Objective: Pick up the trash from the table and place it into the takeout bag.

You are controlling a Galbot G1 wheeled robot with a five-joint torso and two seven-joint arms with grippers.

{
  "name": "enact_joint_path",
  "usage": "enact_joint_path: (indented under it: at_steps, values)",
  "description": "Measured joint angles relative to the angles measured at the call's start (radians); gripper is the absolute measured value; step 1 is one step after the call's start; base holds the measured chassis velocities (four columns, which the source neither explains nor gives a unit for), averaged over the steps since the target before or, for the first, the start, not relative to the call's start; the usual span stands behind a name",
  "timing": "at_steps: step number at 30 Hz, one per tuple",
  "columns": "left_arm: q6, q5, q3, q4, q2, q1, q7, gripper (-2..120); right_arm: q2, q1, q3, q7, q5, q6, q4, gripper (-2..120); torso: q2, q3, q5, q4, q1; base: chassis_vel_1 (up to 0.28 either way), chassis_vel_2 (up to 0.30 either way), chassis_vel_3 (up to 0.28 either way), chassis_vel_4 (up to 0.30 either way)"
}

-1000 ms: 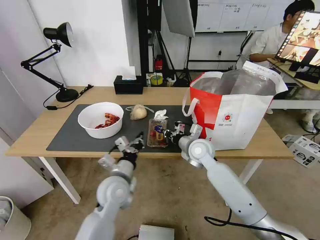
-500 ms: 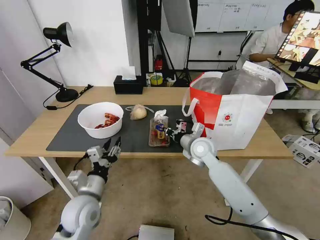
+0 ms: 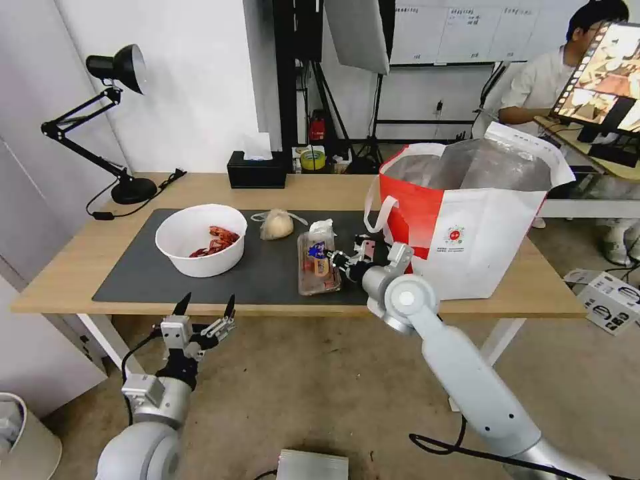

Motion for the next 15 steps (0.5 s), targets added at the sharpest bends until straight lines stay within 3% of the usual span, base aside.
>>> enact_joint_path:
  at_steps: [15]
  values:
    - [-0.038, 0.057, -0.014, 0.012, -0.023, 0.031, 0.000, 100, 0.002, 0.112, 0.080, 0.112, 0.132, 0.028, 0.201, 0, 0.000, 0.000, 0.0001, 0.0000, 0.000, 0.000, 0.000, 0.000, 0.000]
